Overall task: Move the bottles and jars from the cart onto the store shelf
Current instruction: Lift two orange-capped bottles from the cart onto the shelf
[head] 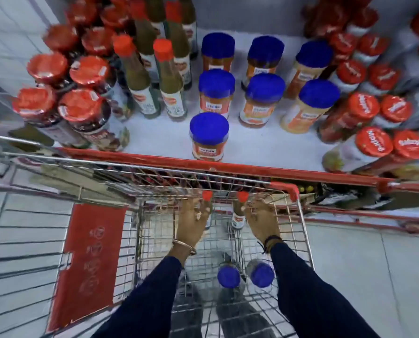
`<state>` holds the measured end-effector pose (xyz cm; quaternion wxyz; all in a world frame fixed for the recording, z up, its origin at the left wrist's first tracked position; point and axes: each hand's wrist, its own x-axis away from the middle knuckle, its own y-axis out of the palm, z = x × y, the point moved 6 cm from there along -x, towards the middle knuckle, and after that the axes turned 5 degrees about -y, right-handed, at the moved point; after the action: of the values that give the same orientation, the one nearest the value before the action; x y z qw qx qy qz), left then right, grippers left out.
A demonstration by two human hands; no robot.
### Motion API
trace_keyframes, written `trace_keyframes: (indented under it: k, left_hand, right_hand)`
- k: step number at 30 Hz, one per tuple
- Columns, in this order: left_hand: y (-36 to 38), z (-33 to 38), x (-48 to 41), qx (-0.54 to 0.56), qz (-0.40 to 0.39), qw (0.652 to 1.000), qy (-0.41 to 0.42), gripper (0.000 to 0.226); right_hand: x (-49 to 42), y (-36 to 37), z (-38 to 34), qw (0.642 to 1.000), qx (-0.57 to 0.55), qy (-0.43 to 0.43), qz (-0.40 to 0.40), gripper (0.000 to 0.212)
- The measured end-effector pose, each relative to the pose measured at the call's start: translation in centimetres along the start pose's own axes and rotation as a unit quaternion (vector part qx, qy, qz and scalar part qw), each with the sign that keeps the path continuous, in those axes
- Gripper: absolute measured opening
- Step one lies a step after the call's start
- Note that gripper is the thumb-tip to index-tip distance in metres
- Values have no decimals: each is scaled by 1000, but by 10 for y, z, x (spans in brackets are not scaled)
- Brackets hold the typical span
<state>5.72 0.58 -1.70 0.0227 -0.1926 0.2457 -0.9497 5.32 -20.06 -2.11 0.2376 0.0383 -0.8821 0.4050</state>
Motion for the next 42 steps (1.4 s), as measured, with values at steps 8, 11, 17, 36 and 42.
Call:
trace_keyframes:
  k: [8,11,17,36,42]
  left_hand:
    - [53,-52,-41,62,7,989,-130,42]
    - [55,-53,-47,32,52,989,-134,31]
    - [51,-54,-57,-29,57,994,-85,28]
    - [-117,62,64,67,22,992,109,27]
    - [-198,124,92,104,81,978,160,33]
  right_hand:
    - [-41,37,21,985,-170,33,7,20]
    - [-49,44,30,975,-221,26,27,18]
    - [-41,39,32,967,-246,21,63,27]
    - [109,-49,-107,967,-111,-155,169,34]
    - [145,-93,-192,939,-167,-228,193,29]
